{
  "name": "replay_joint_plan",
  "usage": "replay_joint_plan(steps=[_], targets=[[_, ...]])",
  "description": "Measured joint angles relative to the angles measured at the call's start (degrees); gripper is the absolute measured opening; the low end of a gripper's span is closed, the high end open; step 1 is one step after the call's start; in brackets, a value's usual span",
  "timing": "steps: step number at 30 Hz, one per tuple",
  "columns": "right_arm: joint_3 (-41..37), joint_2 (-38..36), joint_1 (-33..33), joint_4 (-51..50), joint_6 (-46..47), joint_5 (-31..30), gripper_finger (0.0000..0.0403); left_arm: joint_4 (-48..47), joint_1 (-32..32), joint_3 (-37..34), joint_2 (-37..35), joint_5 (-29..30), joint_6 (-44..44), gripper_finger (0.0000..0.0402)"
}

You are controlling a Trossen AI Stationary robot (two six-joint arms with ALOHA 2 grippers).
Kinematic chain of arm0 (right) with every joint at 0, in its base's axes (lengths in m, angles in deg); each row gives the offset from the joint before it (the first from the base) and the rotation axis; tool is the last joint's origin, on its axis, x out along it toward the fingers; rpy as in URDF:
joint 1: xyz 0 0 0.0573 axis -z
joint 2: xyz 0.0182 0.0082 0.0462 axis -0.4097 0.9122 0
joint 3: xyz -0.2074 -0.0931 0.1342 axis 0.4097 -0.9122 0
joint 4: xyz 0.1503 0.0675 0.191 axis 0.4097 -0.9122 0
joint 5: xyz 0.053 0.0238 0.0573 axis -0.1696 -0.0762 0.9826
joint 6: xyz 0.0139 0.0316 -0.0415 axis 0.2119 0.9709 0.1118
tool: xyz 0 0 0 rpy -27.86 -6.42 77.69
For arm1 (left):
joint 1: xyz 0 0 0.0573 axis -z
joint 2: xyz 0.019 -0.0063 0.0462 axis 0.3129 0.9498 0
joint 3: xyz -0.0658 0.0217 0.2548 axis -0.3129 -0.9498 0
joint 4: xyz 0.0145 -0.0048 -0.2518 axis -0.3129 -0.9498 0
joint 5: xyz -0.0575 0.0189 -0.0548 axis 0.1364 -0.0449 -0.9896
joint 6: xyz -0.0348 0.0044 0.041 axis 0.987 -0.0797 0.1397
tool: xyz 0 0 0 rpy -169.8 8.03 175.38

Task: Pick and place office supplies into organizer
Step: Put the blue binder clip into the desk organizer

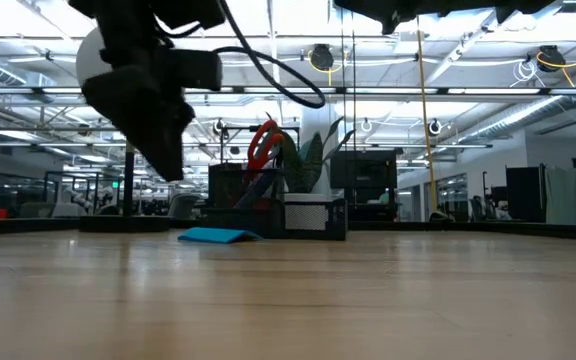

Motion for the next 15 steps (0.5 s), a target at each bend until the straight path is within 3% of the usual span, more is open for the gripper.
replay_joint_plan(steps=[9, 15], targets=[[0.0, 0.0, 0.0, 0.0, -0.1, -0.1, 0.0000, -5.8, 8.7, 0.0, 0.0, -6.3, 4.3, 0.0168], [0.0, 0.0, 0.0, 0.0, 0.2, -0.1, 0.0000, -10.1, 12.6, 0.0, 0.0, -8.8, 16.4, 0.0168]])
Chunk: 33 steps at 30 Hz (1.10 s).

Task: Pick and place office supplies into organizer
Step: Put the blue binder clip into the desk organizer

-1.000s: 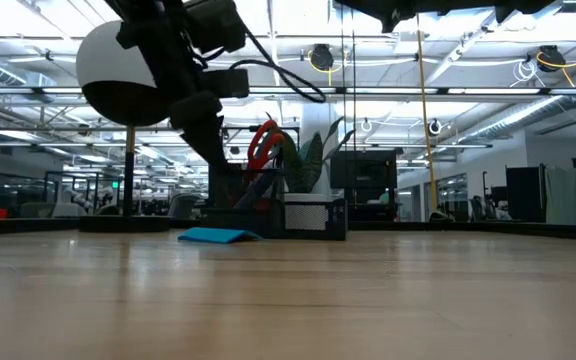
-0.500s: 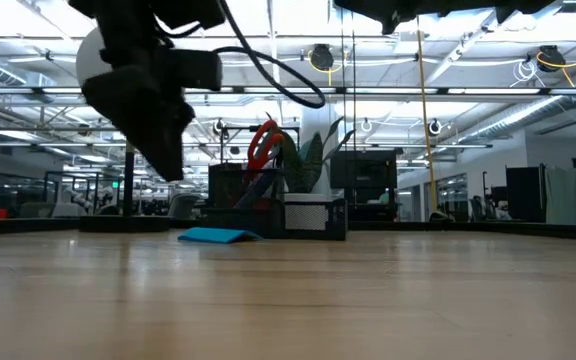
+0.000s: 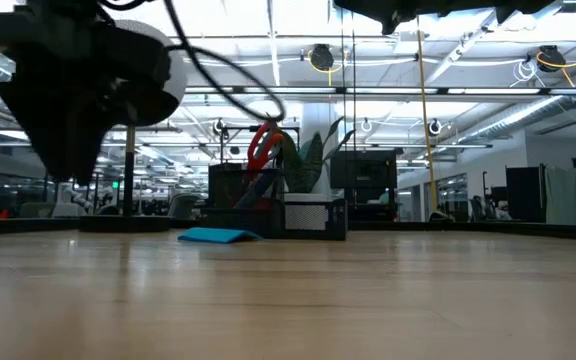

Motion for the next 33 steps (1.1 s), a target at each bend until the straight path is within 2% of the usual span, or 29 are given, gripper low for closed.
replay_joint_plan(steps=[4, 11, 25, 33], targets=[[0.0, 0.0, 0.0, 0.0, 0.1, 0.0, 0.0000, -3.0, 2.2, 0.0, 0.0, -0.1, 12.5, 0.0168], [0.0, 0.0, 0.0, 0.0, 0.1, 0.0, 0.0000, -4.2, 7.8, 0.0, 0.0, -0.5, 24.6, 0.0168], [0.0, 0.0, 1.3, 2.8, 1.8, 0.0, 0.0000, -4.1, 19.0, 0.0, 0.0, -0.7, 55.9, 0.0168], [0.0, 0.0, 3.0, 4.9, 1.4, 0.0, 0.0000, -4.0, 23.3, -1.1, 0.0, 0.9, 66.6, 0.0168]])
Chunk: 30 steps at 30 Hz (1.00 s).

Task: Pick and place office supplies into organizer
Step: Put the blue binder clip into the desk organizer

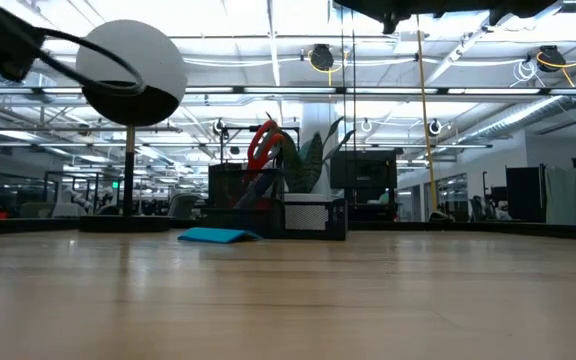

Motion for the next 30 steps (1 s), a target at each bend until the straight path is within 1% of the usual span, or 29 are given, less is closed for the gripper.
replay_joint_plan(steps=[7, 14, 18, 26, 30], targets=[[0.0, 0.0, 0.0, 0.8, 0.3, 0.2, 0.0000, 0.2, 1.9, -2.7, 0.0, -2.2, 4.3, 0.0168], [0.0, 0.0, -0.1, 0.7, 3.3, 0.3, 0.0000, 0.2, 3.5, -4.4, 0.0, -3.0, 4.9, 0.0168], [0.0, 0.0, -0.1, 0.7, 3.5, 0.3, 0.0000, 0.5, 4.4, -5.1, 0.0, -3.5, 5.9, 0.0168], [0.0, 0.0, -0.1, 0.2, 3.5, 0.3, 0.0000, 4.6, 4.7, -5.4, 0.0, -3.5, 6.3, 0.0168], [0.0, 0.0, -0.1, 0.1, 3.5, 0.3, 0.0000, 4.3, 4.7, -5.4, 0.0, -3.3, 6.3, 0.0168]])
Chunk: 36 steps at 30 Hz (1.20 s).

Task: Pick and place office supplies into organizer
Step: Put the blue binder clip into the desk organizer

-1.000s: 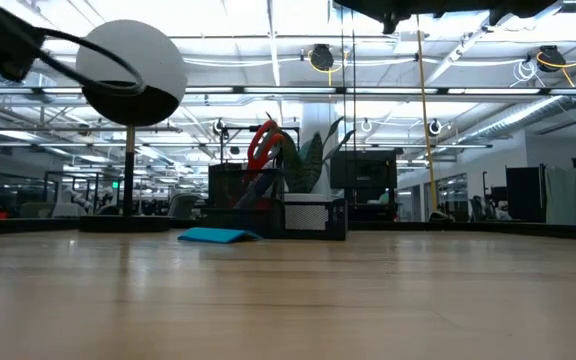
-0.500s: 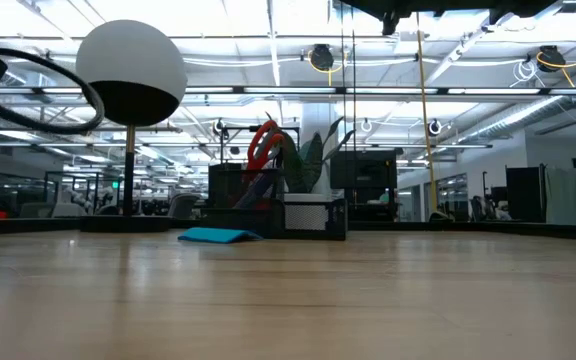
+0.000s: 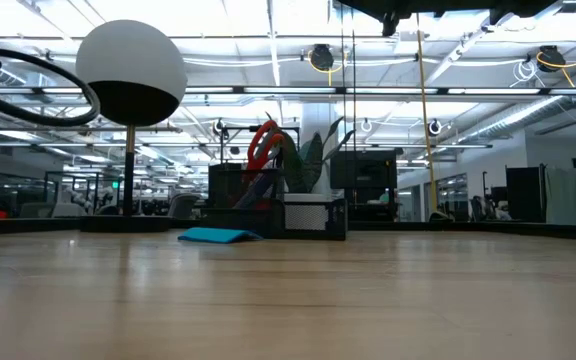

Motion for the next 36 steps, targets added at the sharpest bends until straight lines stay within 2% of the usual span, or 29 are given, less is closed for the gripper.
replay_joint_plan(steps=[18, 20, 26, 36], targets=[[0.0, 0.0, 0.0, -0.2, 1.1, 0.0, 0.0000, 0.5, 0.0, -1.3, 0.0, 0.8, -0.1, 0.0168], [0.0, 0.0, 0.0, -0.2, 1.1, 0.0, 0.0000, 2.3, 0.0, -3.1, 0.0, -0.1, 0.3, 0.0168], [0.0, 0.0, 0.0, -0.2, 1.1, 0.0, 0.0000, 16.0, 0.0, -9.2, -0.4, -0.7, 0.9, 0.0168], [0.0, 0.0, 0.0, -0.1, 1.1, 0.0, 0.0000, 15.3, -0.1, -10.2, -0.3, -1.8, 2.3, 0.0168]])
